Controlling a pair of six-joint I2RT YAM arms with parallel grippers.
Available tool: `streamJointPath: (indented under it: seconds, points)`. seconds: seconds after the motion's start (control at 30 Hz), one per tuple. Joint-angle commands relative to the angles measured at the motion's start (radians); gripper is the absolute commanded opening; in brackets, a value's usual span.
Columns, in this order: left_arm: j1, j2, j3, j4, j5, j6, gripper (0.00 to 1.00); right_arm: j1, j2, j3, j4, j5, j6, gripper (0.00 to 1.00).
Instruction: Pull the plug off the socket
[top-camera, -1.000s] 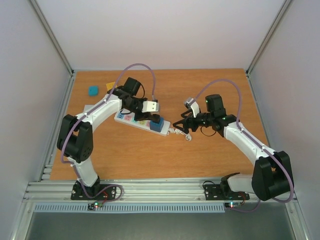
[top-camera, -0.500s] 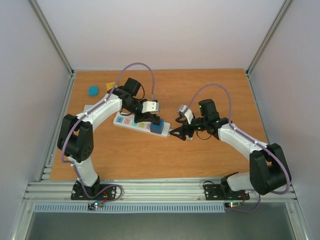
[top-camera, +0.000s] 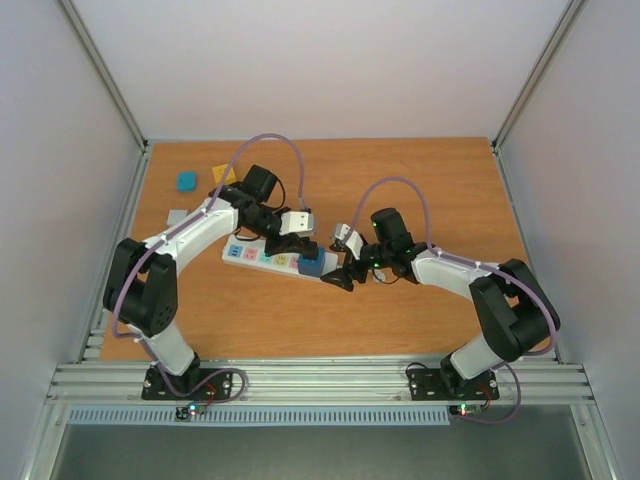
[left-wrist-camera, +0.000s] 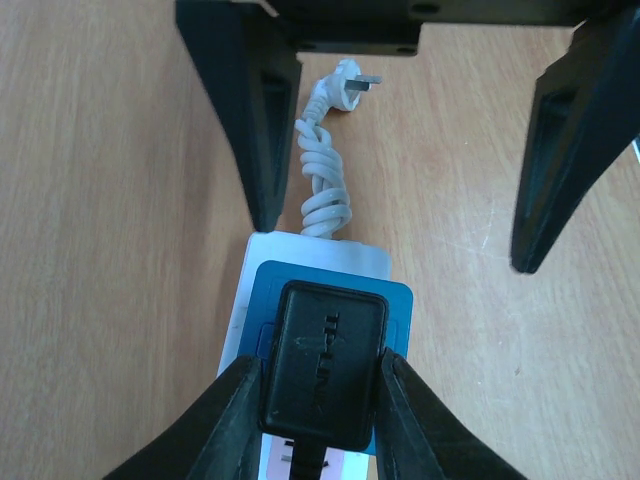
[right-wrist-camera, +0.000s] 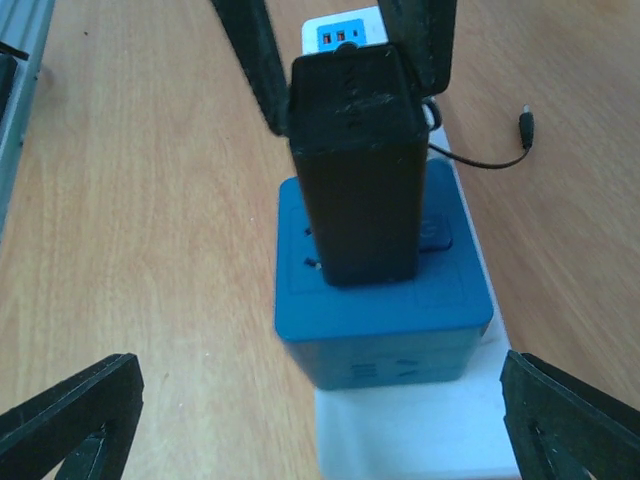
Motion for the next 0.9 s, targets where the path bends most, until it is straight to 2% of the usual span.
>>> streamJointPath:
  seconds: [0.0, 0.37, 0.63, 0.87]
  points:
    - [-0.026, -0.043, -0.054, -0.022, 0.044, -0.035, 0.21, 0.030, 0.035, 0.006, 0.131, 0.027, -0.032, 0.98]
    - [-0.027, -0.041, -0.074, 0.006, 0.057, -0.043, 0.24, 0.049, 0.127, -0.017, 0.289, 0.002, -0.058, 0.96]
    - [-0.027, -0.063, -0.113, 0.050, 0.053, -0.059, 0.41, 0.076, 0.182, -0.025, 0.351, 0.021, -0.069, 0.86]
    - [-0.027, -0.083, -0.159, 0.117, 0.055, -0.078, 0.45, 0.076, 0.190, -0.035, 0.364, 0.020, -0.066, 0.76]
